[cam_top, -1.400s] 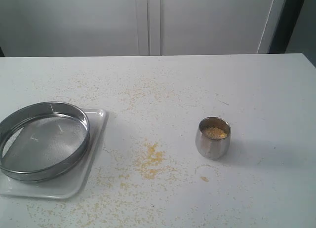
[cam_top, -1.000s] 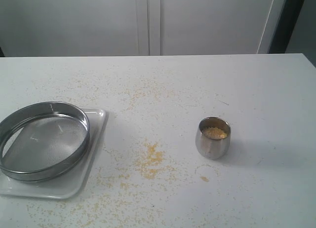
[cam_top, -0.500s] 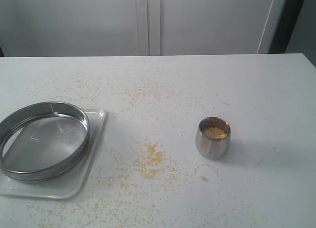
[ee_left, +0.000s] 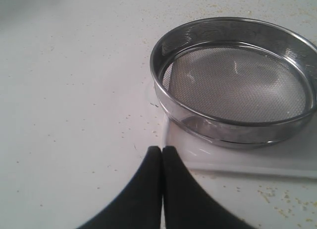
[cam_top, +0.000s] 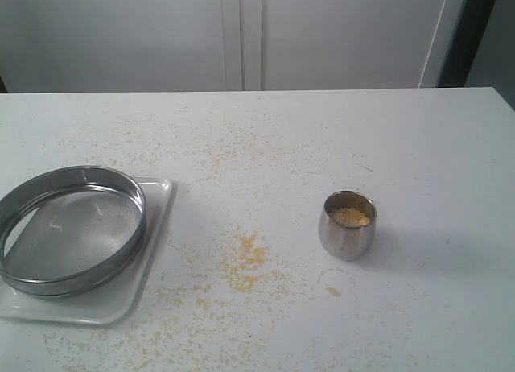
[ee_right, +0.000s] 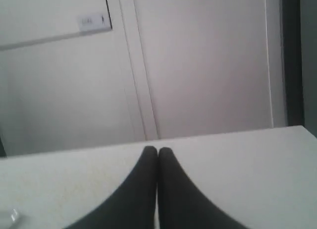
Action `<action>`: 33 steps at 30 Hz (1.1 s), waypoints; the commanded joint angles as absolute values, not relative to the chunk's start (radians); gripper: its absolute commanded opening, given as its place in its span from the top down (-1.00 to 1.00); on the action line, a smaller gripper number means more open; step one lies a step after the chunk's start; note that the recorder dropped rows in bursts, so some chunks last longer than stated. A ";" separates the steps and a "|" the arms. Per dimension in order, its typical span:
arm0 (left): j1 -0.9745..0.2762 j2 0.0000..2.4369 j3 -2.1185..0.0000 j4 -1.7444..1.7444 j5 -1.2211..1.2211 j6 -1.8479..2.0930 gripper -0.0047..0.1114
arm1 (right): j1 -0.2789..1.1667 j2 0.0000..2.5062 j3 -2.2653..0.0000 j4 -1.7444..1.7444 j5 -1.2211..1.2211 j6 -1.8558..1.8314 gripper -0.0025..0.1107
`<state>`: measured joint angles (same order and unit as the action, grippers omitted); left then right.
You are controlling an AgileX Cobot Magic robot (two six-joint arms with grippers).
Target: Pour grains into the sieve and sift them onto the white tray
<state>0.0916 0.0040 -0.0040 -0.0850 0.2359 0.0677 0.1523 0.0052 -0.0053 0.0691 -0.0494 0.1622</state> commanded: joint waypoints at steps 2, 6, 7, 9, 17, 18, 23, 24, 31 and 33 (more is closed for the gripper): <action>0.087 0.000 0.000 -0.088 0.233 0.073 0.91 | 0.159 0.000 0.000 0.090 -0.321 0.583 0.96; 0.087 0.000 0.000 -0.088 0.233 0.073 0.91 | 0.159 0.000 -0.035 0.022 -0.479 0.567 0.96; 0.087 0.000 0.000 -0.088 0.233 0.073 0.91 | 0.159 0.024 -0.068 -0.034 -0.468 0.555 0.96; 0.087 0.000 0.000 -0.088 0.233 0.080 0.91 | 0.159 0.101 -0.119 -0.070 -0.480 0.479 0.96; 0.087 0.000 0.000 -0.088 0.233 0.080 0.91 | 0.159 0.427 -0.288 -0.197 -0.576 0.292 0.96; 0.087 0.000 0.000 -0.088 0.233 0.080 0.91 | 0.159 0.460 -0.303 -0.227 -0.578 0.292 0.96; 0.087 0.000 0.000 -0.088 0.233 0.080 0.91 | 0.159 0.621 -0.353 -0.346 -0.660 0.294 0.96; 0.087 0.000 0.000 -0.088 0.233 0.080 0.91 | 0.159 0.650 -0.353 -0.361 -0.690 0.294 0.96; 0.087 0.000 0.000 -0.088 0.233 0.080 0.91 | 0.159 0.895 -0.353 -0.391 -0.832 0.318 0.96; 0.087 0.000 0.000 -0.088 0.233 0.080 0.91 | 0.159 0.959 -0.353 -0.407 -0.857 0.318 0.95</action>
